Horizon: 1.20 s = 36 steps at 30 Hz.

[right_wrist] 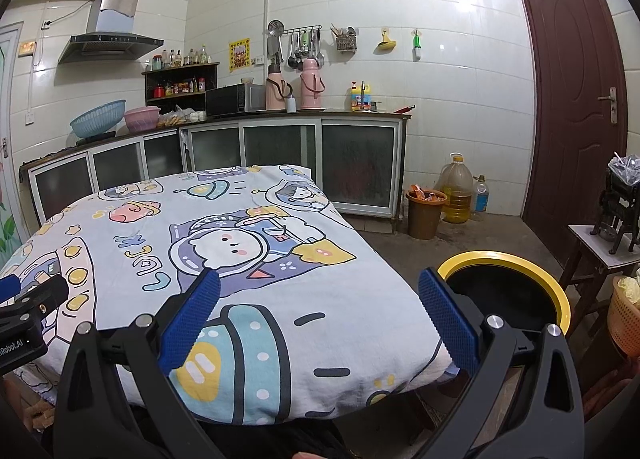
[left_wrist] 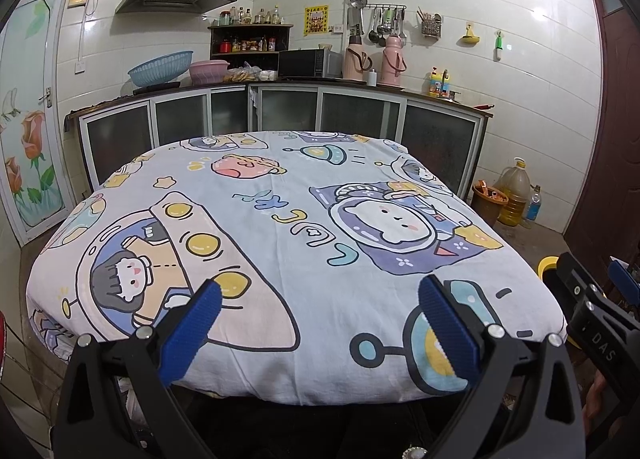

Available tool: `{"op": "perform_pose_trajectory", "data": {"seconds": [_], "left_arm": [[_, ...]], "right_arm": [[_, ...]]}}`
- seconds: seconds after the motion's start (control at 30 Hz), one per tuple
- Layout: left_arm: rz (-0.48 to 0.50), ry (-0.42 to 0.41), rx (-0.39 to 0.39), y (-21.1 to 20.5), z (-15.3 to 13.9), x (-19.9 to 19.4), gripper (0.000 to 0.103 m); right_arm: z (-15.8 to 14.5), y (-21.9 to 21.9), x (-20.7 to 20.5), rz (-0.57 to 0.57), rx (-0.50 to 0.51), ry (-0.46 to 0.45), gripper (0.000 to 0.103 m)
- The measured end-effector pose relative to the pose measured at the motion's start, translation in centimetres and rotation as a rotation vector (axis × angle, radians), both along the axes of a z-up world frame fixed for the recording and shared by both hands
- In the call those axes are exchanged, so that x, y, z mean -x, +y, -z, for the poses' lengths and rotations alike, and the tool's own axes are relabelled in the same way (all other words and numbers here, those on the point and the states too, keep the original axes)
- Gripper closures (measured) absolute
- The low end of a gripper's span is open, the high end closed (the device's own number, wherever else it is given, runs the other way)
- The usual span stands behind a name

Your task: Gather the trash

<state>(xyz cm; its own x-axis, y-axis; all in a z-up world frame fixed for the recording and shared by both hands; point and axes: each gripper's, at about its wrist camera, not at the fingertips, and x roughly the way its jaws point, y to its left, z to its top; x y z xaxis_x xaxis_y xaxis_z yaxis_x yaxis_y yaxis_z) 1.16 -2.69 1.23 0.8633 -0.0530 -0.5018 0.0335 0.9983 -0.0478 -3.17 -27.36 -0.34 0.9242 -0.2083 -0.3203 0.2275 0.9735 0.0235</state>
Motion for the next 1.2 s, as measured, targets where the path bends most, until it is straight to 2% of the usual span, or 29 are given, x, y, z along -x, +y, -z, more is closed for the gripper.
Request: {"op": "perform_pose_trajectory", "data": {"seconds": [1.2], "left_arm": [[0.001,-0.001,0.0,-0.07,0.02,0.04,0.008]], "right_arm": [[0.16,0.01,0.11,0.001,-0.003,0.008,0.008]]}}
